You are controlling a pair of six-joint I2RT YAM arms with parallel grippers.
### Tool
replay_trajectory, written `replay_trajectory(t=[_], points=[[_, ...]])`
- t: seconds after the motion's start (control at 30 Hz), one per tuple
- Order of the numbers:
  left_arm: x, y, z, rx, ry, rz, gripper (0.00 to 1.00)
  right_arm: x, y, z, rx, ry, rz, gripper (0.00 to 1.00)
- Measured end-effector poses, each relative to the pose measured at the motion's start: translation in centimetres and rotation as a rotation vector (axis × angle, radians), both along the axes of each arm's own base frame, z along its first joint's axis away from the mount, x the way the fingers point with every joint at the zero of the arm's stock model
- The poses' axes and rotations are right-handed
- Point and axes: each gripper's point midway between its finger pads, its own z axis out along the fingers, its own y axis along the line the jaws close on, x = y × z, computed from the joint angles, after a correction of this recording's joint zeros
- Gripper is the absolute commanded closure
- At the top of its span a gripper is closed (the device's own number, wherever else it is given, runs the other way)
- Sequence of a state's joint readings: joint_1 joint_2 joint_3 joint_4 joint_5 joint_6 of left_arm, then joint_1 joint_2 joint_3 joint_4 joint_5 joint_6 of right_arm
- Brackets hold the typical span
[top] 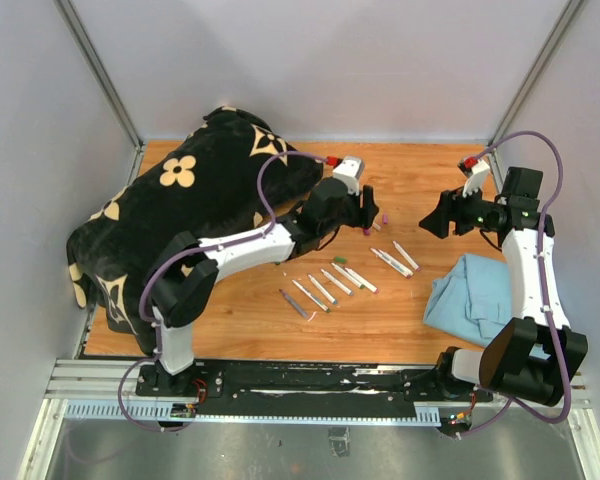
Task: Open the pen caps
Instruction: Place the pen cap at the center of the board.
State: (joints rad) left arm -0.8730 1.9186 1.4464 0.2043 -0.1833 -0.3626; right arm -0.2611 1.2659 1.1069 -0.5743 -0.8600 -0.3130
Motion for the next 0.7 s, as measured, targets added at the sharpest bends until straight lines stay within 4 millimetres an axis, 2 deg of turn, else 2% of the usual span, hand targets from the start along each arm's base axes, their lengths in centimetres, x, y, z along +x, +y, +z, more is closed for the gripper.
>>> replay_trajectory(t=[0.17,0.33,0.57,0.7], points=[[-2.6,3.6,-2.9,0.064,-0.015,-0.046,0.29,-0.2,0.5,0.1,0.012,-0.015,0.034,0.32],[-3.3,7.0,-4.2,0.085,-0.007,-0.061,0.26,-0.4,0.8,0.1,0.025,-0.019,0.058,0.32],[-1.8,10.4,-5.2,0.106,0.025,-0.053,0.27,-0.6,1.1,0.1,0.034,-0.027,0.080,0.32],[-0.3,11.5,-6.9,0.164,0.072,-0.035,0.36,-0.6,1.1,0.1,0.032,-0.028,0.083,0.32]])
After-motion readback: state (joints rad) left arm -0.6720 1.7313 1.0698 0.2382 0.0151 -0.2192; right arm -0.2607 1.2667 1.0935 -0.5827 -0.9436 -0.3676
